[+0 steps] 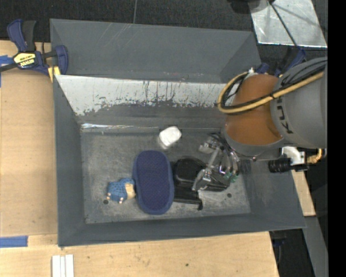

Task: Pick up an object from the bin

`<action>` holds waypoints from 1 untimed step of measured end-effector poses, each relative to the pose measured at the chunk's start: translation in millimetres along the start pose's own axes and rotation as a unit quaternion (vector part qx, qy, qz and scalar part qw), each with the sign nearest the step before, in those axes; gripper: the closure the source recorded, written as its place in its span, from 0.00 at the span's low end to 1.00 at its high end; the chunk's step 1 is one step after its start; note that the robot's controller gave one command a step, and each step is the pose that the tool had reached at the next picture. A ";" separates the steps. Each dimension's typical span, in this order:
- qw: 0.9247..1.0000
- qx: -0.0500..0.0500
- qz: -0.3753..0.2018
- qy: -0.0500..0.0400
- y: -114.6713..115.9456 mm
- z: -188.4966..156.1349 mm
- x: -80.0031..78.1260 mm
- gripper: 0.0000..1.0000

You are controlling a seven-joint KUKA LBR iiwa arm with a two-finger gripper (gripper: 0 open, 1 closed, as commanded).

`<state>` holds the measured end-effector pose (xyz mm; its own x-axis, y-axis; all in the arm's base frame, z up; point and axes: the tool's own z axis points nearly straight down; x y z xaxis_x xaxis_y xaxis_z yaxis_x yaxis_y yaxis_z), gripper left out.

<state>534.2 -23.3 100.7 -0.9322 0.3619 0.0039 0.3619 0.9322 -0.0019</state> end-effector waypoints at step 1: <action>1.000 0.000 0.020 0.009 -1.8 23.2 1.4 0.00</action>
Offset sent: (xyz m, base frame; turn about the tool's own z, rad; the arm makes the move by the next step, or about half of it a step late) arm -0.0011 -0.0023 -0.0307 0.0471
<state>532.1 -24.5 77.6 -0.9169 0.3984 0.0223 0.3985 0.9172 -0.0019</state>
